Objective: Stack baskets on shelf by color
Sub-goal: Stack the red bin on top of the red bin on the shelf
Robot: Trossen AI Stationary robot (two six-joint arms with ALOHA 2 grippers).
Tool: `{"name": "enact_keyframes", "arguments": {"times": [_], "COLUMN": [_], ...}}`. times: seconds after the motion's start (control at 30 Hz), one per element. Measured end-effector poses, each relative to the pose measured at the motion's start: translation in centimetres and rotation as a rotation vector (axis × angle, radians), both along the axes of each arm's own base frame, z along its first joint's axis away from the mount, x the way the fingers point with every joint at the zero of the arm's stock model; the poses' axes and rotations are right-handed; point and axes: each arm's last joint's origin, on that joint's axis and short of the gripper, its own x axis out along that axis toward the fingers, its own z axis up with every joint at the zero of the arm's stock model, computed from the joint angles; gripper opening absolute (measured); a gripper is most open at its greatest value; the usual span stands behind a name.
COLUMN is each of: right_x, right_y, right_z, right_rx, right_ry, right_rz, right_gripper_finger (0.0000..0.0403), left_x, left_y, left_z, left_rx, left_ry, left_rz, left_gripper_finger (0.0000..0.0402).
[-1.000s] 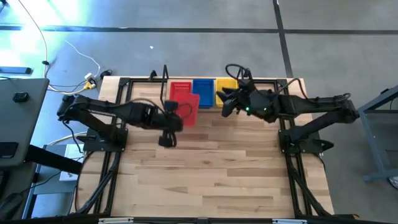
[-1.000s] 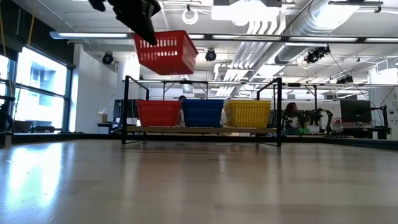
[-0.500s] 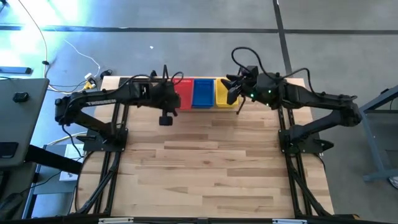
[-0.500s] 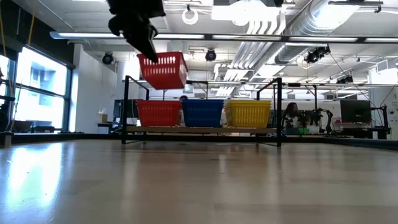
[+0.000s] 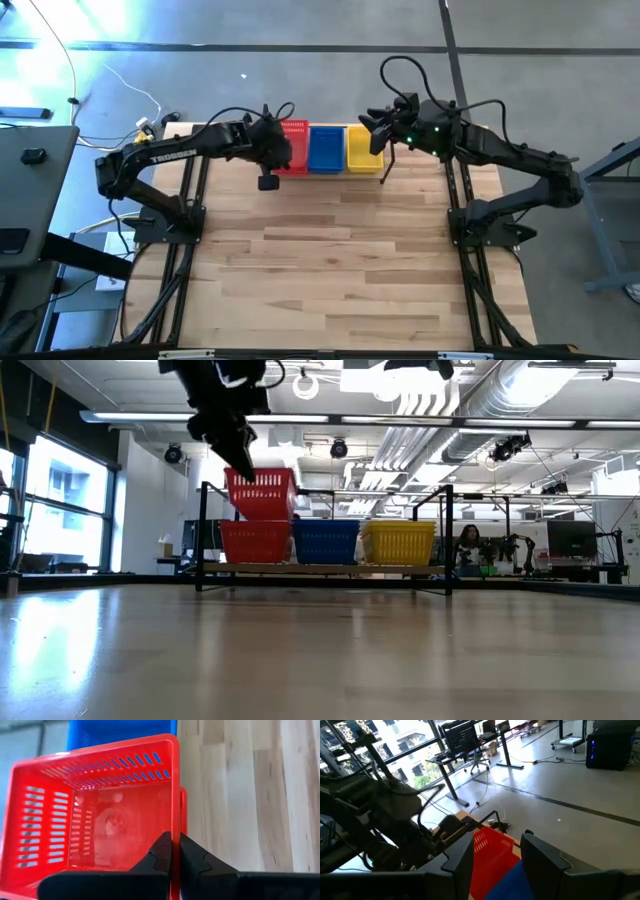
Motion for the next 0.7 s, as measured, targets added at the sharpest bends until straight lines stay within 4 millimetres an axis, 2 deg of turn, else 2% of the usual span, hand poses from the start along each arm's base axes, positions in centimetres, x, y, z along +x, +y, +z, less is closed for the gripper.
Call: {"name": "enact_keyframes", "arguments": {"times": [0.43, 0.7], "right_x": [-0.5, -0.5], "right_y": [-1.7, -1.9], "right_z": [-0.1, -0.1], "right_rx": [0.022, 0.007], "right_ry": [-0.003, 0.008], "right_rz": [0.023, 0.032], "right_gripper_finger": [0.0146, 0.0146], "left_x": [1.6, 1.7], "left_y": [1.4, 2.5], "left_z": [-2.8, -4.0], "left_rx": [0.003, -0.013], "left_ry": [0.096, 0.137], "left_rz": [0.036, 0.059], "left_gripper_finger": [0.0001, 0.0004]}}
